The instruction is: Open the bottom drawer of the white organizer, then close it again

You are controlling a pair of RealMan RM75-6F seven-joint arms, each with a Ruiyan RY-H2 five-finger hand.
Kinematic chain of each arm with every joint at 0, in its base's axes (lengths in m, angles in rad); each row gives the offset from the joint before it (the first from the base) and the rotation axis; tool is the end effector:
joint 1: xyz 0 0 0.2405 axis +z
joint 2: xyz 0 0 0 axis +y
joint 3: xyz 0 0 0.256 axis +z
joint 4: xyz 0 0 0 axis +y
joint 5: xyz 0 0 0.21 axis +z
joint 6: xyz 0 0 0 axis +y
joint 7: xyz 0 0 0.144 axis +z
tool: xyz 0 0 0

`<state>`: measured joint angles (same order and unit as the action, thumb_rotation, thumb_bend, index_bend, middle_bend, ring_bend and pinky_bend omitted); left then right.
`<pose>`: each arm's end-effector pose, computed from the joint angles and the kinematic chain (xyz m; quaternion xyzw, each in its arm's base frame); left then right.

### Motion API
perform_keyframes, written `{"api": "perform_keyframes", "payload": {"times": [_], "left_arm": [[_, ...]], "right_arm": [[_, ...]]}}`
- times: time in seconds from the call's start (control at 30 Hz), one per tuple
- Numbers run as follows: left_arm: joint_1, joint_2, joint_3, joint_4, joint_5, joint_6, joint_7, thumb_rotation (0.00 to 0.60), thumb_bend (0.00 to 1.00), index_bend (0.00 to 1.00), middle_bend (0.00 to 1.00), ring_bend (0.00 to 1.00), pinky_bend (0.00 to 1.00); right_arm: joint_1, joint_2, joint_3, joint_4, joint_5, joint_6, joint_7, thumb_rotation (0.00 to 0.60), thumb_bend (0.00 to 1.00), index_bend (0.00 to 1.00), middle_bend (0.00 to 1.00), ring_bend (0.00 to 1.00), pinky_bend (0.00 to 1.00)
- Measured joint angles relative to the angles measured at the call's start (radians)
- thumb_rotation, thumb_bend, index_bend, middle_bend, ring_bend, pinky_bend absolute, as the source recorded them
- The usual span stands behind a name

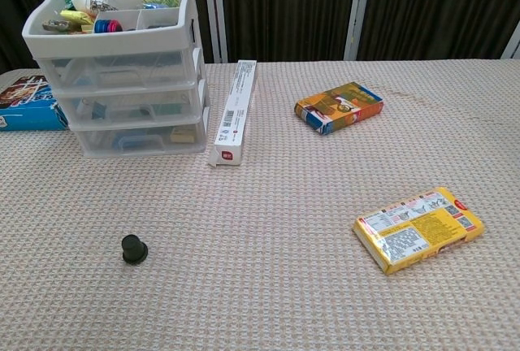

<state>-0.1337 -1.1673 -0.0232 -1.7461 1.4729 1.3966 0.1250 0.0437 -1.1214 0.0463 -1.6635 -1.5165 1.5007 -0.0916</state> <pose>-0.2786 0.1853 0.1184 -0.6170 -0.4270 -0.3807 0.5404 -0.3047 -0.1669 0.1544 0.5974 -0.3816 0.3728 0.5987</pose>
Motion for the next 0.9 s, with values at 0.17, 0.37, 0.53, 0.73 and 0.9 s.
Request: {"api": "perform_keyframes", "payload": {"times": [0.17, 0.37, 0.53, 0.73, 0.9], "left_arm": [[-0.04, 0.012, -0.034, -0.078, -0.126, -0.121, -0.087, 0.6, 0.77, 0.0, 0.9, 0.83, 0.77], [-0.119, 0.018, -0.08, -0.143, -0.296, -0.296, -0.15, 0.6, 0.84, 0.0, 0.91, 0.84, 0.78], [-0.194, -0.003, -0.12, -0.154, -0.444, -0.417, -0.181, 0.6, 0.85, 0.0, 0.91, 0.84, 0.78], [-0.276, -0.051, -0.17, -0.13, -0.59, -0.493, -0.19, 0.6, 0.85, 0.0, 0.91, 0.84, 0.78], [-0.331, -0.092, -0.218, -0.106, -0.713, -0.53, -0.21, 0.6, 0.85, 0.0, 0.91, 0.84, 0.78]], "right_arm": [[0.001, 0.0, 0.001, 0.0, 0.003, -0.003, -0.001, 0.6, 0.0, 0.04, 0.0, 0.0, 0.0], [0.001, 0.0, 0.001, -0.001, 0.004, -0.003, 0.001, 0.6, 0.0, 0.04, 0.0, 0.0, 0.0], [0.002, 0.001, 0.002, 0.0, 0.005, -0.005, 0.003, 0.6, 0.0, 0.04, 0.0, 0.0, 0.0], [0.003, 0.001, 0.003, 0.0, 0.007, -0.007, 0.007, 0.6, 0.0, 0.04, 0.0, 0.0, 0.0], [0.004, 0.002, 0.004, 0.0, 0.01, -0.011, 0.01, 0.6, 0.0, 0.04, 0.0, 0.0, 0.0]]}}
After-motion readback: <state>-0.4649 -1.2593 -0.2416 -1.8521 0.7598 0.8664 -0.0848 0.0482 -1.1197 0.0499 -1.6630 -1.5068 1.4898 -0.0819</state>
